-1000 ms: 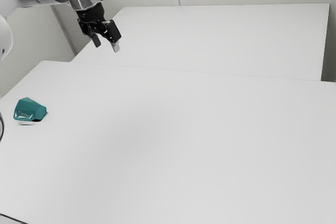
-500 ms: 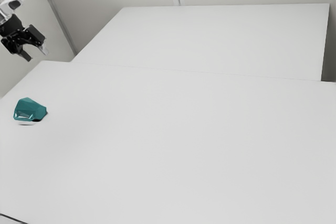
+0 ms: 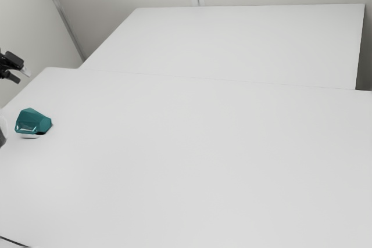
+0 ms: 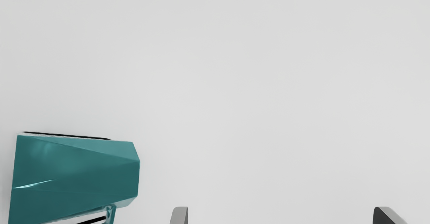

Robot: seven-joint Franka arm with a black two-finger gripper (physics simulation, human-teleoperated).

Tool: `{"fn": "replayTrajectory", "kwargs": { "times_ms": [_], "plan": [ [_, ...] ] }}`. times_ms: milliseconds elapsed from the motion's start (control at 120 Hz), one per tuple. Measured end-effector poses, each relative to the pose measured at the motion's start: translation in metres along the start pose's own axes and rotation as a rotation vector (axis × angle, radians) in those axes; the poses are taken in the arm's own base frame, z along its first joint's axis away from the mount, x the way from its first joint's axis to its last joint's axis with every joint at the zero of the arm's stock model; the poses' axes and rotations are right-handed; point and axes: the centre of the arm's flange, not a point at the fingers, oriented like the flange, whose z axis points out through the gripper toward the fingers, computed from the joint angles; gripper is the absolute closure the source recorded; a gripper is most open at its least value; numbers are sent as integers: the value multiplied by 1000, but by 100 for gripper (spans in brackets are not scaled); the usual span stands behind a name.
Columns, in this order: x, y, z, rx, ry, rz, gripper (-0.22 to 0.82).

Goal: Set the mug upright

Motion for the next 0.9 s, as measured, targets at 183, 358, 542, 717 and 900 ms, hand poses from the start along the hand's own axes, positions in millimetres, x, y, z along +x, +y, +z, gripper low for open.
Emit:
{"fn": "replayTrajectory", "kwargs": {
  "times_ms": [183,358,542,717,900],
  "plan": [
    [-7,-49,37,-27,-9,32,0],
    [-3,-52,54,-91,17,86,0],
    [-17,-77,50,-130,81,101,0],
    [-38,-103,38,-107,115,81,0],
    [-48,-123,44,-98,139,71,0]
  ]
}}
